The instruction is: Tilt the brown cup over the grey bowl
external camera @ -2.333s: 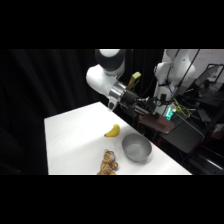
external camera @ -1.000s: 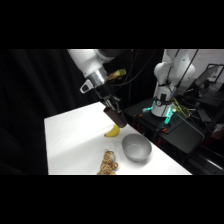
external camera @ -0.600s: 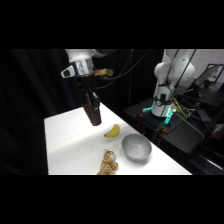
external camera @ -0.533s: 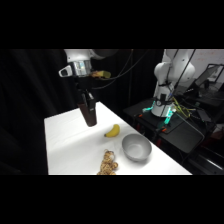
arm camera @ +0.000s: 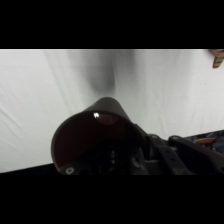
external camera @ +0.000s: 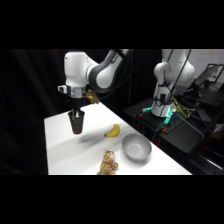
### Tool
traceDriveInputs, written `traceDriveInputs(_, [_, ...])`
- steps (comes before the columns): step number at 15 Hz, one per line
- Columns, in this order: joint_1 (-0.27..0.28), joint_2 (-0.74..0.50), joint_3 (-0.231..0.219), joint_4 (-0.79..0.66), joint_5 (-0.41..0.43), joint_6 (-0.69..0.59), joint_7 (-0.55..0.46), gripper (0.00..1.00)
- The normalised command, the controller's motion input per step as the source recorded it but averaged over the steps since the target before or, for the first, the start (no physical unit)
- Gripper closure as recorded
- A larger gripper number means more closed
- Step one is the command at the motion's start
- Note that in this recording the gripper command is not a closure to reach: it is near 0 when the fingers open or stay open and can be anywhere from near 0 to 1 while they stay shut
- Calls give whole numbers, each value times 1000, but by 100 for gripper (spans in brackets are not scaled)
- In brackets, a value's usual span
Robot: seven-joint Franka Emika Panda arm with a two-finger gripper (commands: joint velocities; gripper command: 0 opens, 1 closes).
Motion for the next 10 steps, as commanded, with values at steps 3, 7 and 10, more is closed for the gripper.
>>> traceDriveInputs(3, [161,110,-131,65,-174,29,358,14])
traceDriveInputs(7, [123,28,-91,13,-117,-22,220,14])
traceDriveInputs(10, [58,46,-39,-10,-49,-23,98,13])
